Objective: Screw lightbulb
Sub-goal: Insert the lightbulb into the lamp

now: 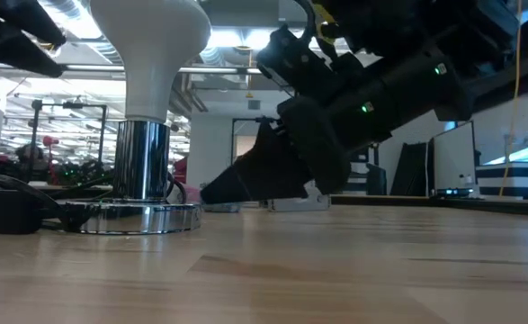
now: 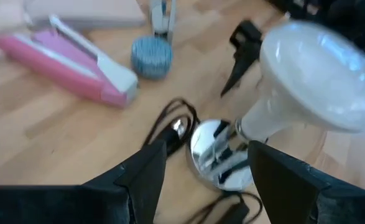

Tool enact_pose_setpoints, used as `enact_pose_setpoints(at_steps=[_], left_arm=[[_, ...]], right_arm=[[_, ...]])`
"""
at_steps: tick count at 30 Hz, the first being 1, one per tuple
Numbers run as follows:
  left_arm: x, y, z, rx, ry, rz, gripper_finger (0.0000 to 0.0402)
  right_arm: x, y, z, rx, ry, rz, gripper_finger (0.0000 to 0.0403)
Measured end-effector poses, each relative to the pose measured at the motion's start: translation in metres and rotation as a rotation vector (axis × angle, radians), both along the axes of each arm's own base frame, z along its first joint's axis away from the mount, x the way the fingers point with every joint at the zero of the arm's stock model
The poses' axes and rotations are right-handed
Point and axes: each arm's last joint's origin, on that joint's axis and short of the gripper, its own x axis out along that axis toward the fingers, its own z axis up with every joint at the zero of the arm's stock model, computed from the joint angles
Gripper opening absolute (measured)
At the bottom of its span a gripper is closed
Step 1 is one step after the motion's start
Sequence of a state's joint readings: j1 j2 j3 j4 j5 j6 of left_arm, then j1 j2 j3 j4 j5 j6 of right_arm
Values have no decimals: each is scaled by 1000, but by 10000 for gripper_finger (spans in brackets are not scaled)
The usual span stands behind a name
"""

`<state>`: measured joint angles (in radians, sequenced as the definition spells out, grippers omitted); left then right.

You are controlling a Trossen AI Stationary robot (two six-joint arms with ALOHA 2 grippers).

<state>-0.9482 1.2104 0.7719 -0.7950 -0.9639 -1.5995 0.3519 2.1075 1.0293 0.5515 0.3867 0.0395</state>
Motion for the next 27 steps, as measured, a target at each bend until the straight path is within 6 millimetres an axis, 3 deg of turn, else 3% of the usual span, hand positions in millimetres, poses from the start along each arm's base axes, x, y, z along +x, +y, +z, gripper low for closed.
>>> enact_pose_setpoints(at_steps=[12, 27], left_arm=[[17, -26, -13, 18, 5, -127, 221], [34, -49, -68, 34, 55, -47, 221]], right_arm=[[1, 3, 1, 28, 6, 92, 328], [7, 5, 13, 60, -110, 205, 328]])
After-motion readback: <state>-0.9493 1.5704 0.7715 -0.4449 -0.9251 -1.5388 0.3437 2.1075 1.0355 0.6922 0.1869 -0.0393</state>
